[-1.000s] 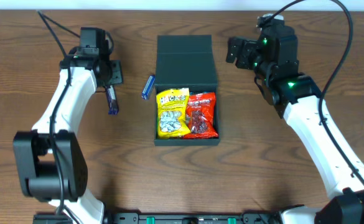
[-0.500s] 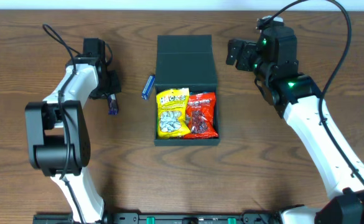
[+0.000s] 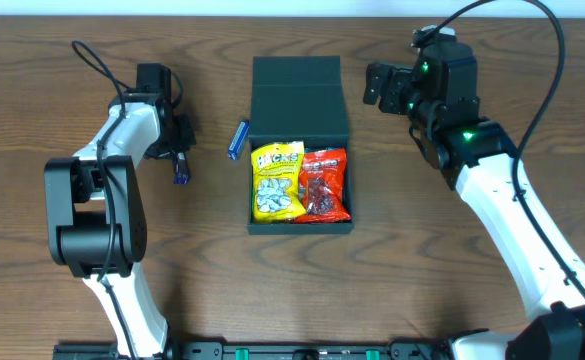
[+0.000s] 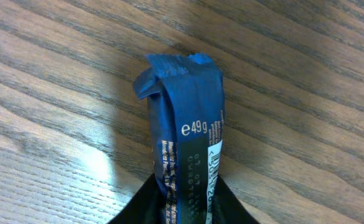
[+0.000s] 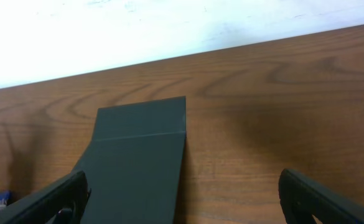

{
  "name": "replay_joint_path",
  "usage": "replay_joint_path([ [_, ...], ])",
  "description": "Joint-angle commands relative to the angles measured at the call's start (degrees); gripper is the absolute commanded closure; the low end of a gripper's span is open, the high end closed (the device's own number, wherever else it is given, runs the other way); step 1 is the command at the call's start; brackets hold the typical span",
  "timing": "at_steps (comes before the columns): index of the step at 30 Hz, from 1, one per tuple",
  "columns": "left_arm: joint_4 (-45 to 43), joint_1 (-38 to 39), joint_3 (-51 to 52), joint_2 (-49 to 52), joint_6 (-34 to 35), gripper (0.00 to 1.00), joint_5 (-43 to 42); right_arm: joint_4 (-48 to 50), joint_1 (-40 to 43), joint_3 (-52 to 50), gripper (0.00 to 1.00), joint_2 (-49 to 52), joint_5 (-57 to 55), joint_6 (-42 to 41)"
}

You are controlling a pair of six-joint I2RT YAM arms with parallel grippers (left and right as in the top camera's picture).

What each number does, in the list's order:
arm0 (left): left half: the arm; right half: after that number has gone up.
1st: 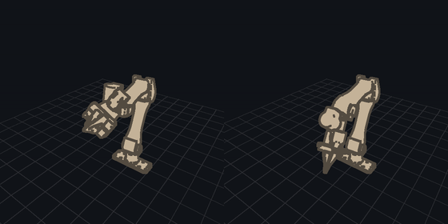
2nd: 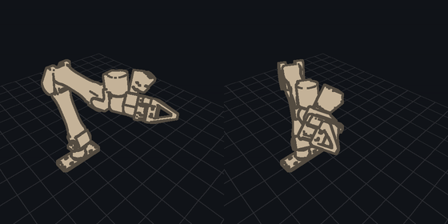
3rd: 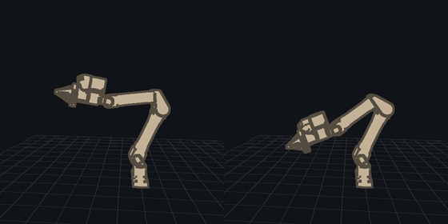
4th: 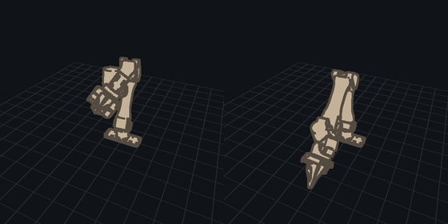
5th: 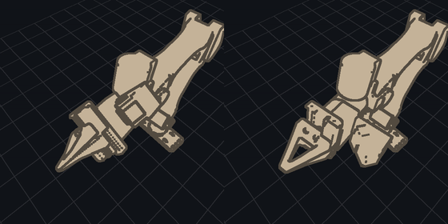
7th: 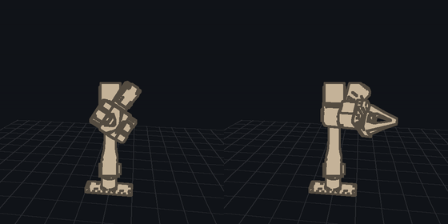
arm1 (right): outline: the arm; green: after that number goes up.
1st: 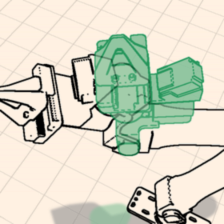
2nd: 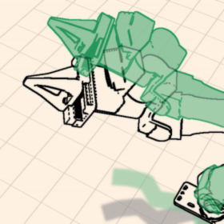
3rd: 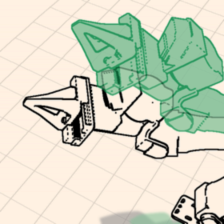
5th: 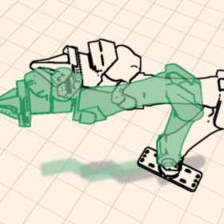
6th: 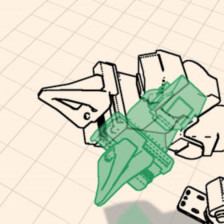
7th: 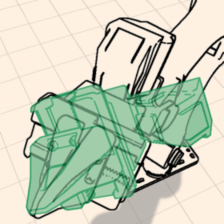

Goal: Pack container
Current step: 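Grasp the blue stick pack left of the box with the left gripper, then carry the blue pack right and lower it into the box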

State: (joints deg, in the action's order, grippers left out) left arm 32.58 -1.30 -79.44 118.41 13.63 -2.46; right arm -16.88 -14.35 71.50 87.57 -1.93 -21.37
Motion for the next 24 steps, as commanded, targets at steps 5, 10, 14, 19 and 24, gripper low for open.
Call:
replay_joint_path([
  [5,4.11,0.04,-1.64,1.70,0.15,0.92,-2.08,0.00,1.40,0.09,0.03,-1.01,-0.44,0.85],
  [10,8.55,0.39,-3.96,-0.79,-0.31,0.94,-3.32,0.81,2.60,0.09,0.03,-1.01,-0.42,0.85],
  [14,9.81,2.10,-4.46,-7.23,-0.33,0.94,-5.09,1.25,3.85,0.09,0.02,-1.01,-0.42,0.85],
  [19,10.69,6.25,-4.46,-14.99,-0.31,0.94,-4.87,1.25,4.85,0.09,0.02,-1.01,-0.42,0.85],
  [24,11.50,13.35,-4.46,-19.67,1.55,0.94,-5.07,1.22,5.07,0.09,0.01,-1.01,-0.42,0.85],
])
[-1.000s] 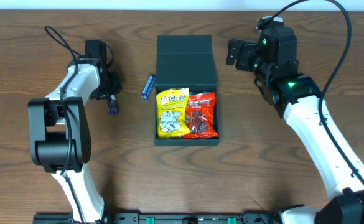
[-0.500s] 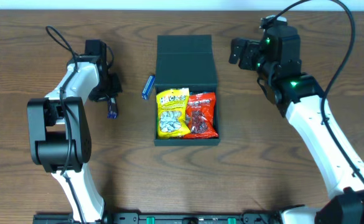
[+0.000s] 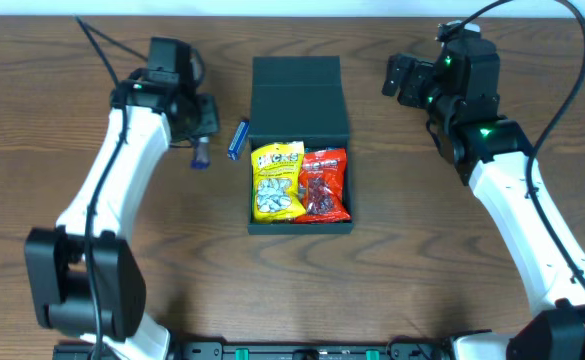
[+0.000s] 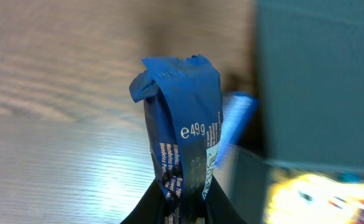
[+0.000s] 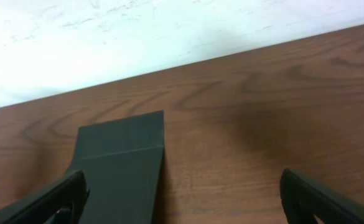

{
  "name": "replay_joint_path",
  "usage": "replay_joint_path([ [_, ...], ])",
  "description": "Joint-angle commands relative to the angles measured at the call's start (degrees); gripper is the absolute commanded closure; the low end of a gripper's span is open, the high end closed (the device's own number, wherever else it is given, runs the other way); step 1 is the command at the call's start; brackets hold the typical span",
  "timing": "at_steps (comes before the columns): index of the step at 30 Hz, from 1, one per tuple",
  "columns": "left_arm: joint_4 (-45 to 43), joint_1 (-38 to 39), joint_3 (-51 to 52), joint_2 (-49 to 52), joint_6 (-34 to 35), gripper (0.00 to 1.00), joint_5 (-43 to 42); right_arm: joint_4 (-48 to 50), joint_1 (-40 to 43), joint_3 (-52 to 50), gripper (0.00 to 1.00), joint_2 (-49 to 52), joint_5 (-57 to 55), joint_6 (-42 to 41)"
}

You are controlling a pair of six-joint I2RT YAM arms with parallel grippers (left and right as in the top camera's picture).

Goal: Pack container
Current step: 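Carry the blue pack right and lower it into the box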

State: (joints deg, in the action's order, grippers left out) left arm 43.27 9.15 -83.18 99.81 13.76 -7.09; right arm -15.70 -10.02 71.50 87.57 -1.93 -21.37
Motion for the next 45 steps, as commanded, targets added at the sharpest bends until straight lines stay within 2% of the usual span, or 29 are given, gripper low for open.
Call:
replay_joint_path([
  [1,1.18,4.48,-0.72,-1.27,2.43,0.94,-0.52,0.07,0.74,0.09,0.01,-1.01,-0.44,0.85],
  [6,1.99,12.31,-0.39,-1.20,5.01,0.94,-1.99,0.07,0.74,0.09,0.01,-1.01,-0.42,0.85],
  [10,2.86,17.38,-0.39,-1.20,10.43,0.94,-1.95,0.07,0.74,0.09,0.01,-1.01,-0.42,0.85],
  [21,6.43,19.82,0.94,-0.81,15.23,0.93,-1.77,0.02,0.74,0.09,0.01,-1.01,-0.42,0.85],
  [22,6.45,19.82,0.96,-0.81,15.26,0.91,-1.77,0.02,0.74,0.09,0.01,-1.01,-0.42,0.85],
  [23,6.45,19.82,0.96,-0.81,15.23,0.78,-1.77,0.04,0.74,0.09,0.01,-1.01,-0.42,0.85],
  [24,6.43,19.82,0.96,-0.81,15.21,0.56,-1.77,0.04,0.74,0.09,0.01,-1.01,-0.39,0.85],
  [25,6.43,19.80,0.96,-0.81,15.21,0.41,-1.77,0.04,0.74,0.09,0.01,-1.01,-0.39,0.85],
  [26,6.43,19.80,0.96,-0.81,15.17,0.37,-1.73,0.04,0.74,0.09,0.01,-1.01,-0.39,0.85],
  [32,6.08,19.52,0.94,-0.83,15.13,0.34,-1.01,0.00,0.72,0.09,0.01,-1.01,-0.39,0.85],
  [37,3.85,17.03,0.90,-1.49,13.62,0.34,4.35,-0.70,0.74,0.09,0.01,-1.01,-0.39,0.85],
  [40,0.87,14.21,0.90,-1.79,9.94,0.34,6.49,-1.03,0.74,0.09,0.01,-1.01,-0.39,0.85],
  [45,-6.23,8.57,0.92,-1.29,-1.53,0.30,7.50,-1.29,0.72,0.09,0.01,-1.01,-0.42,0.85],
])
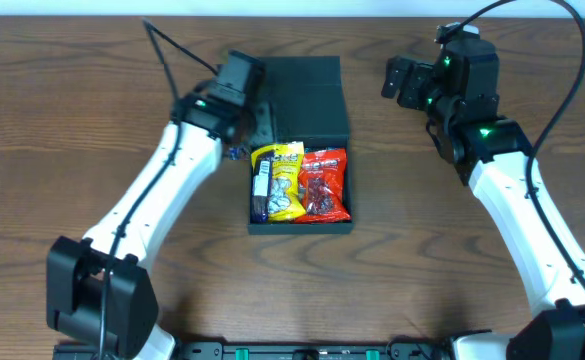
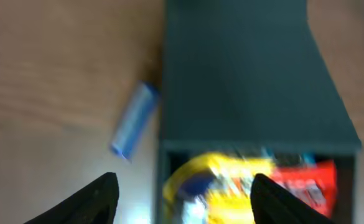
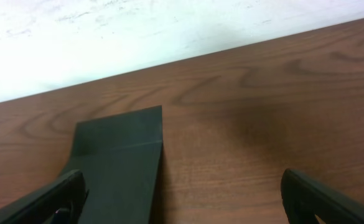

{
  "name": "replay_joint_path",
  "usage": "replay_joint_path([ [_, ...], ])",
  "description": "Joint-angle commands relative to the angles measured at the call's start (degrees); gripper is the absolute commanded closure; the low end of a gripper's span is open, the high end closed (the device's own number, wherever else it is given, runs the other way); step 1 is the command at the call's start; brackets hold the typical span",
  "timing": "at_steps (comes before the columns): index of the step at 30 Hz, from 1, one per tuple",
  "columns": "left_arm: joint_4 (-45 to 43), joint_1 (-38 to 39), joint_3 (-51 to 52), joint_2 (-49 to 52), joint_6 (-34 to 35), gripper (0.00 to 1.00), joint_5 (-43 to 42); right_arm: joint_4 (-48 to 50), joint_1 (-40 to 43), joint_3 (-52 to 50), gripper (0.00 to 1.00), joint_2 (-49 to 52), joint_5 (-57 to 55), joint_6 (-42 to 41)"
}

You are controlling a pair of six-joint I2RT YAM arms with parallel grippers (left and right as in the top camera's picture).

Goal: Pack container
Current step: 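Carry the blue pack right and lower it into the box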

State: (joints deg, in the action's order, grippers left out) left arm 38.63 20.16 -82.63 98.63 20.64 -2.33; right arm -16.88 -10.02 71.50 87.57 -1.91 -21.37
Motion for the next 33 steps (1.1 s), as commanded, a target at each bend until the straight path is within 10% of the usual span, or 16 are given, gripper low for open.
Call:
replay_joint_path([
  [1,-2.97,-3.63,0.37,0.39,-11.39,0.30,2.73,-0.11,0.72,0.09,0.01,-1.01,-0.42,0.85],
  [33,-4.85,-8.98,0.39,18.25,-26.95,0.44,-8.11,0.17,0.72,0.09,0.01,-1.01,-0.44,0.81],
])
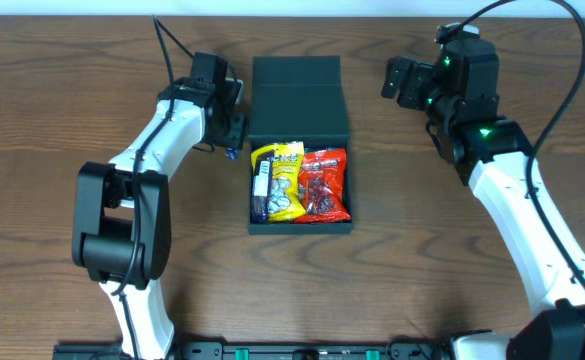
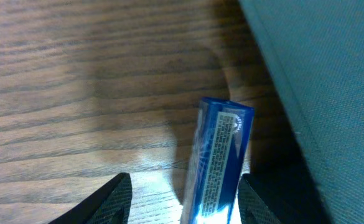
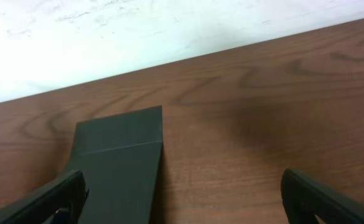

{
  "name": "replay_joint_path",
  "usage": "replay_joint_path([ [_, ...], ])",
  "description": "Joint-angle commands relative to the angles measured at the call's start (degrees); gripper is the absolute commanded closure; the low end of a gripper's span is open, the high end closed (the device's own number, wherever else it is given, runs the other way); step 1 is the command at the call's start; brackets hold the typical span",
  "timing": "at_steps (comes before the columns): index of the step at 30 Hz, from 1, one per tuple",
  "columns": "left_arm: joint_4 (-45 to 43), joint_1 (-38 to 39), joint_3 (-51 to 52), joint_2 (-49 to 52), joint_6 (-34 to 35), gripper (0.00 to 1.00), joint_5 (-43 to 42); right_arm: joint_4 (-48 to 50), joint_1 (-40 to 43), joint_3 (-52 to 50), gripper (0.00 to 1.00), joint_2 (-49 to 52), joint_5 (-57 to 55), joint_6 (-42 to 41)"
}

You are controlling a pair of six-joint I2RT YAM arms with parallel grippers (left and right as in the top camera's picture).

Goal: Pack container
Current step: 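Carry the blue pack right and lower it into the box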

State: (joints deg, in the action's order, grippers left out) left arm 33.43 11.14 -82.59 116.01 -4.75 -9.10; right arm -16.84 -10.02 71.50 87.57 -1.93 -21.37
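Note:
The dark green box (image 1: 301,228) lies with its lid (image 1: 299,95) folded back. Inside are a yellow snack bag (image 1: 282,180), a red snack bag (image 1: 324,184) and a dark blue bar (image 1: 260,185) along the left wall. A lighter blue bar (image 2: 222,155) lies on the table against the box's left side, mostly hidden in the overhead view. My left gripper (image 2: 185,185) is open, one finger on each side of this bar. My right gripper (image 3: 182,205) hangs open beyond the lid's right corner, holding nothing.
The wooden table (image 1: 452,260) ends at a white wall (image 3: 138,31) behind the box. The folded-back lid (image 2: 318,93) stands close on the right of my left gripper. My left arm (image 1: 162,140) reaches in from the left.
My left gripper was open above the box's back left corner. Now it is low beside the lid, straddling the lighter blue bar on the table. The right arm has not moved.
My left gripper was shut on the dark blue bar at the table's left. Then it held the bar closer to the box. Then the bar lay in the box beside the yellow bag, the gripper open. Now that gripper stands around the second bar.

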Motion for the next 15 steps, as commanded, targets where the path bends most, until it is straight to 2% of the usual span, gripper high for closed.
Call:
replay_joint_path([
  [1,0.33,0.11,0.35,0.87,-1.73,0.45,-1.29,0.13,0.72,0.09,0.01,-1.01,-0.42,0.83],
  [5,0.28,0.13,0.35,0.90,-2.14,0.45,-1.09,0.13,0.72,0.09,0.01,-1.01,-0.42,0.81],
  [15,-0.37,0.15,0.37,2.49,-2.93,0.54,-1.70,0.11,0.72,0.09,0.01,-1.01,-0.39,0.61],
])
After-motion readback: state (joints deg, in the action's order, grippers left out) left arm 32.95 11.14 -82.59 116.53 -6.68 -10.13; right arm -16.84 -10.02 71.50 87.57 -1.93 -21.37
